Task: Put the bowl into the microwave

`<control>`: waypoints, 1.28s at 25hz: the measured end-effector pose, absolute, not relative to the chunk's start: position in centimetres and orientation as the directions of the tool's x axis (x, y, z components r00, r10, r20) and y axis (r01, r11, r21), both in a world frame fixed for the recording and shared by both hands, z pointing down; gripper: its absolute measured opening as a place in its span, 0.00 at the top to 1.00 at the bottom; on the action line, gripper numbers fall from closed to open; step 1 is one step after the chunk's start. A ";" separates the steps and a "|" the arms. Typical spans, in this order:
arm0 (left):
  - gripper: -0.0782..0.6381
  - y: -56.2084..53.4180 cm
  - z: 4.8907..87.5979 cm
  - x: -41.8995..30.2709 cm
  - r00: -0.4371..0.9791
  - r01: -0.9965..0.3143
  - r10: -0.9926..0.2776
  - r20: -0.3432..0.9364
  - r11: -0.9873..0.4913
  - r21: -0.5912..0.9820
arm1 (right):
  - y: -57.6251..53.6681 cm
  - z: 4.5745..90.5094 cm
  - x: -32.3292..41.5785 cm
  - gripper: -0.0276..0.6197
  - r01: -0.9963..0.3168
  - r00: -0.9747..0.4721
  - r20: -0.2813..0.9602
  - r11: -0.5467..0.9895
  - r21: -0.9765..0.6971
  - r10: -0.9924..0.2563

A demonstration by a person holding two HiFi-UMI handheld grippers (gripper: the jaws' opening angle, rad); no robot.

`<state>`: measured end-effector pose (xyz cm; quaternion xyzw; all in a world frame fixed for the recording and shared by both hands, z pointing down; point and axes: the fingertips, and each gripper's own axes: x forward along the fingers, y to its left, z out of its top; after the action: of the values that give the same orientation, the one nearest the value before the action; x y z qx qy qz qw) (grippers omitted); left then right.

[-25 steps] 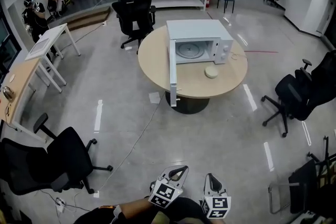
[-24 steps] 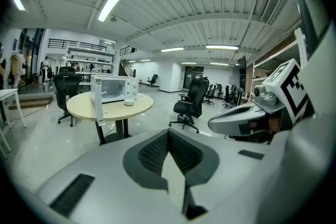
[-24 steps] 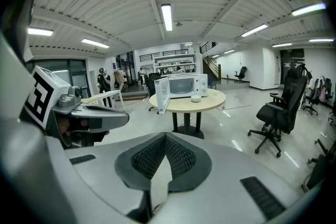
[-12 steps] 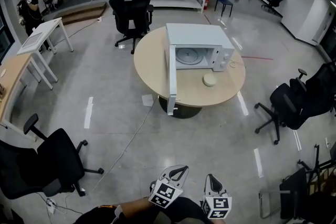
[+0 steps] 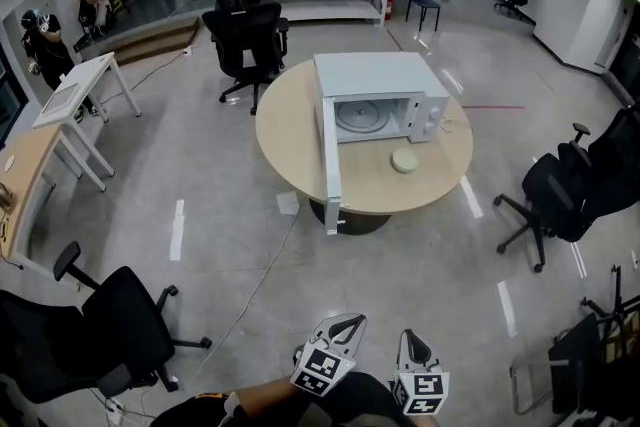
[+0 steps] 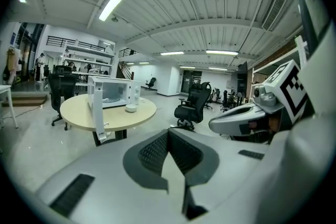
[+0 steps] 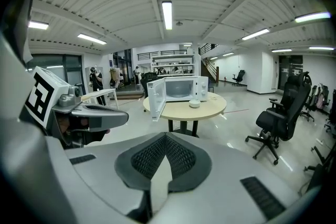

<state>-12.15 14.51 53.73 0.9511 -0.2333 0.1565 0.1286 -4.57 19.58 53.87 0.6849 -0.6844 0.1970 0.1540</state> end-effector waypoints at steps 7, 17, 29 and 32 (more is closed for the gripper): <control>0.82 13.5 53.4 -12.4 0.853 -0.482 -0.408 0.325 -0.855 0.193 | 18.7 53.2 -4.9 0.93 -1.000 -0.004 0.486 -0.007 -0.020 -0.874; 0.82 12.7 53.8 -14.5 0.832 -0.537 -0.463 0.306 -0.812 0.230 | 17.2 53.5 -7.3 0.93 -0.996 -0.067 0.515 0.085 0.013 -0.855; 0.82 10.4 53.0 -13.5 0.775 -0.616 -0.550 0.311 -0.768 0.177 | 14.2 53.3 -6.0 0.93 -0.985 -0.159 0.477 0.174 -0.014 -0.864; 0.82 10.0 52.9 -12.0 0.767 -0.623 -0.558 0.317 -0.765 0.163 | 13.8 53.3 -4.5 0.93 -0.983 -0.170 0.466 0.180 -0.024 -0.868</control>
<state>-12.01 10.04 52.89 0.9309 -0.3172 0.1255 0.1306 -4.50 13.76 53.30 0.6193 -0.7474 0.1628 0.1771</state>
